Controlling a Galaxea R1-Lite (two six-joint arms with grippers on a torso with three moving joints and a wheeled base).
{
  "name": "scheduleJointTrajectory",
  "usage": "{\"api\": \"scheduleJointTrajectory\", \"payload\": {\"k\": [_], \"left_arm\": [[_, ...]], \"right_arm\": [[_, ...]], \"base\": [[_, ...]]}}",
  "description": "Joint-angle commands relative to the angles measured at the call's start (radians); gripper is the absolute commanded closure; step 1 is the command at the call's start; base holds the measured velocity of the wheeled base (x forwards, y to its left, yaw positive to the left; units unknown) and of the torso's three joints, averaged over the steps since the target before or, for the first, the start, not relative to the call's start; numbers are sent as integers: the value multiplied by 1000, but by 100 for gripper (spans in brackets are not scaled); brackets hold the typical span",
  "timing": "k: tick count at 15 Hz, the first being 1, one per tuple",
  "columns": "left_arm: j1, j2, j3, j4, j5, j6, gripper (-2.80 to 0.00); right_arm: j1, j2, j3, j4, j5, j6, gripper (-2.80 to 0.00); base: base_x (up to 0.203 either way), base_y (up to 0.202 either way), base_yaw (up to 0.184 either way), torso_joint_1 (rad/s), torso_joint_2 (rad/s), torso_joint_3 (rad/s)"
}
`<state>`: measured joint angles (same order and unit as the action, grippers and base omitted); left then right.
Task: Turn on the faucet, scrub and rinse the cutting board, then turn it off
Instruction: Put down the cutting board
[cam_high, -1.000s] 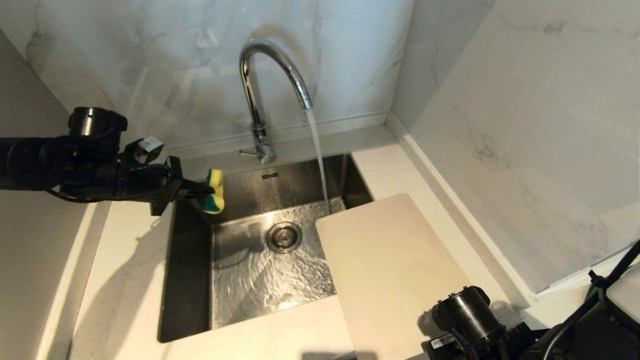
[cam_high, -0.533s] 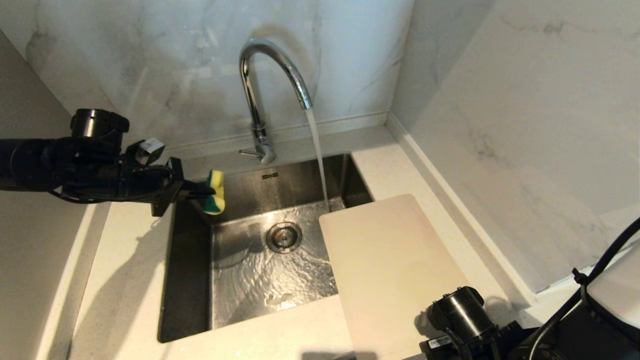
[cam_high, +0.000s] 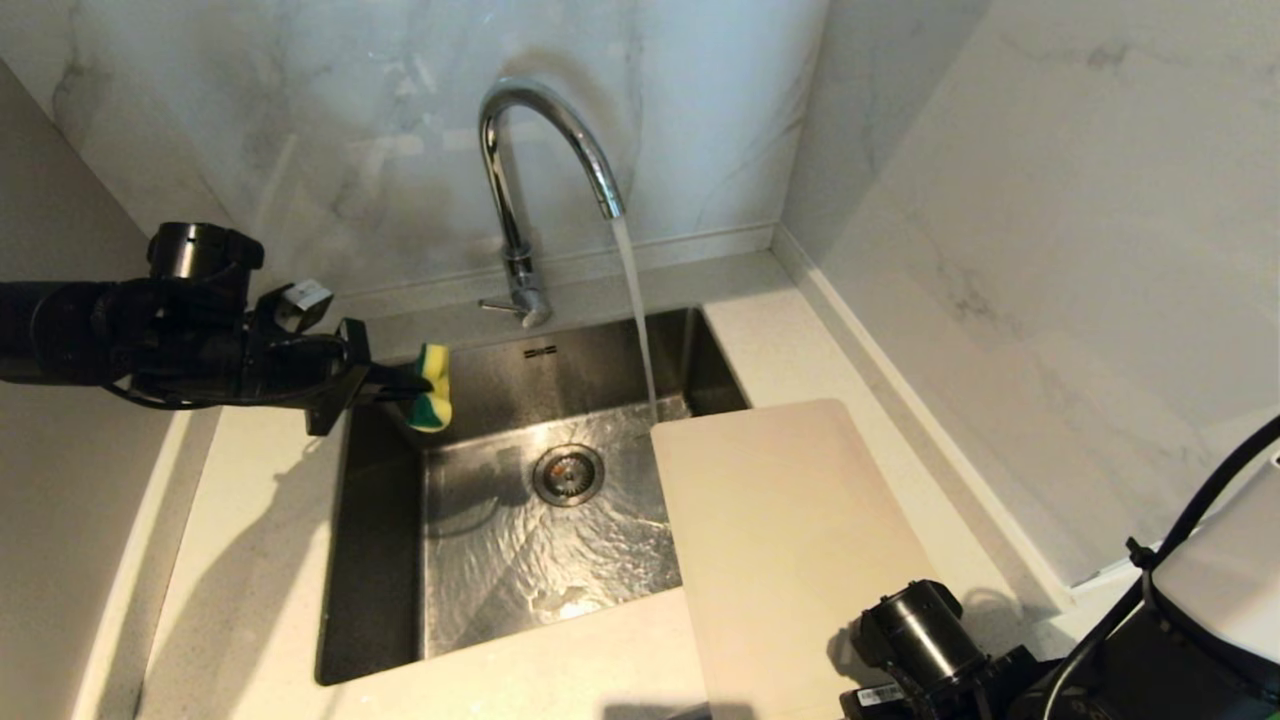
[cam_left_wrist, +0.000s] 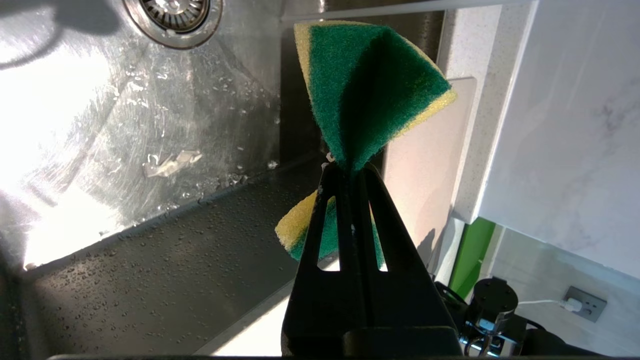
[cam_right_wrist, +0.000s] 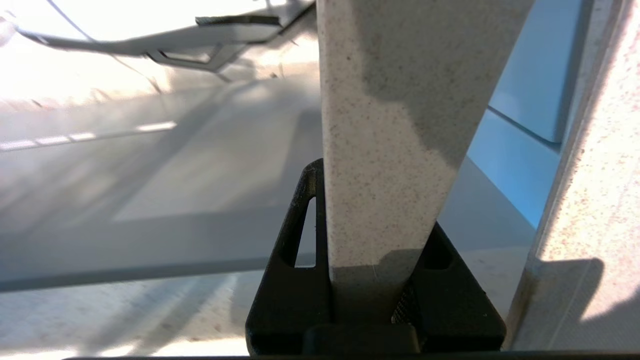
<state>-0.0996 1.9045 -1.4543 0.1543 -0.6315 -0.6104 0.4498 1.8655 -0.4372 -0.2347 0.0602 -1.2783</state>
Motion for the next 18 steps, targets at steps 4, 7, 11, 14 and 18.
{"api": "scheduleJointTrajectory", "payload": {"k": [4,7,11,14,18], "left_arm": [[0,10,-1,-1,-2,-2,0],[0,21,-8,1,-2,-2,0],[0,21,-9,1,-2,-2,0],[1,25,-9,0,-2,-2,0],[1,30,-11,-1,-2,-2,0]], "right_arm": [[-14,26,-4,-2,12,11,0],[-33,40,-12,-2,12,11,0],[-34,60,-23,-2,12,11,0],[-35,77,-39,-2,12,11,0],[-49,97,-54,-6,10,10,0]], "base": [[0,0,0,0,0,0],[0,0,0,0,0,0],[0,0,0,0,0,0],[0,0,0,0,0,0],[0,0,0,0,0,0]]}}
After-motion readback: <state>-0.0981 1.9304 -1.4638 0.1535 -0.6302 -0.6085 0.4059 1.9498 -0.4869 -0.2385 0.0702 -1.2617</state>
